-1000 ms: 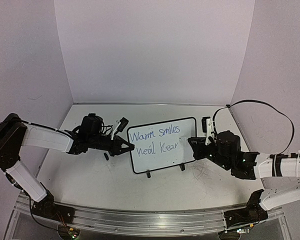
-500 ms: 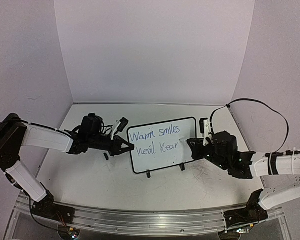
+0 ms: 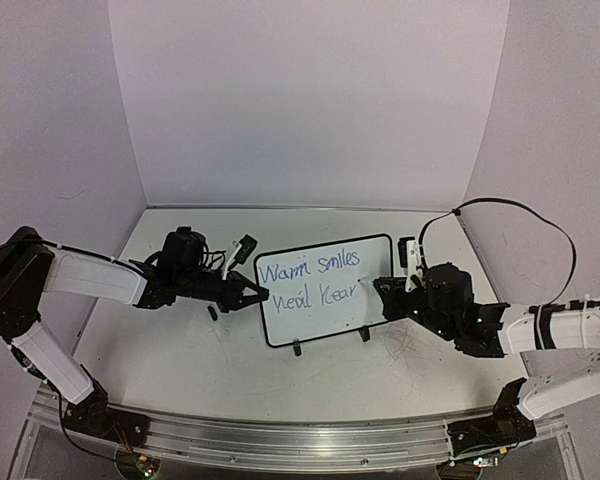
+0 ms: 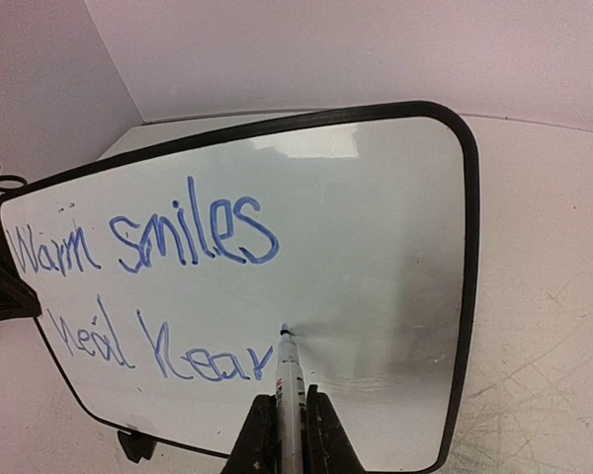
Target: Write a sentence on the whiteboard
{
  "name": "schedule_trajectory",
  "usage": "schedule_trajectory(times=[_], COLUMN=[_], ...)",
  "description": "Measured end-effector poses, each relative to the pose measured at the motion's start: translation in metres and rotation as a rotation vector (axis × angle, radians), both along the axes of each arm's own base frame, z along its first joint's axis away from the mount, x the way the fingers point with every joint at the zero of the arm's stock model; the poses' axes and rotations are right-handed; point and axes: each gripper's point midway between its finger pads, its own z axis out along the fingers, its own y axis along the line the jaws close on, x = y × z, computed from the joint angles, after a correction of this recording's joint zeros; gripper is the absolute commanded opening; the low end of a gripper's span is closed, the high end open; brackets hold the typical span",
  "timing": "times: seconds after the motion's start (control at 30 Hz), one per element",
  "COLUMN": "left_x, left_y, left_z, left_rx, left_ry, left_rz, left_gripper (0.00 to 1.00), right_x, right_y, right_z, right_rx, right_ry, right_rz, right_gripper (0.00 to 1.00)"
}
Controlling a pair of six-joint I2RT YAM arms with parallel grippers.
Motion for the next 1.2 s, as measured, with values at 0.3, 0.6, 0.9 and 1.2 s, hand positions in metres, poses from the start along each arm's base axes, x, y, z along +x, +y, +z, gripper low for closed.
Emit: schedule_trajectory(times=[0.3, 0.6, 0.9, 1.2], left_x=[0.0, 0.0, 0.0, 0.0], left_y=[0.0, 0.0, 0.0, 0.0], left_z=[0.0, 0.0, 0.0, 0.0], left_rx=[0.0, 0.0, 0.001, 0.002], left_ry=[0.0, 0.001, 0.002, 0.001], left_rz=[0.0, -0.001, -0.001, -0.002], left_gripper=[0.0, 0.0, 0.0, 0.0], right_x=[-0.006, -0.011, -0.011, -0.008], right_y=[0.0, -0.011, 0.009, 0.016], right_z=[-0.012, -0.02, 0.002, -0.004], right_rx=[-0.006, -0.015, 0.037, 0.027], right_ry=[0.055, 0.08, 0.033, 0.032], right_rz=[0.014, -0.015, 0.072, 0.089], right_gripper=[0.0, 0.0, 0.0, 0.0])
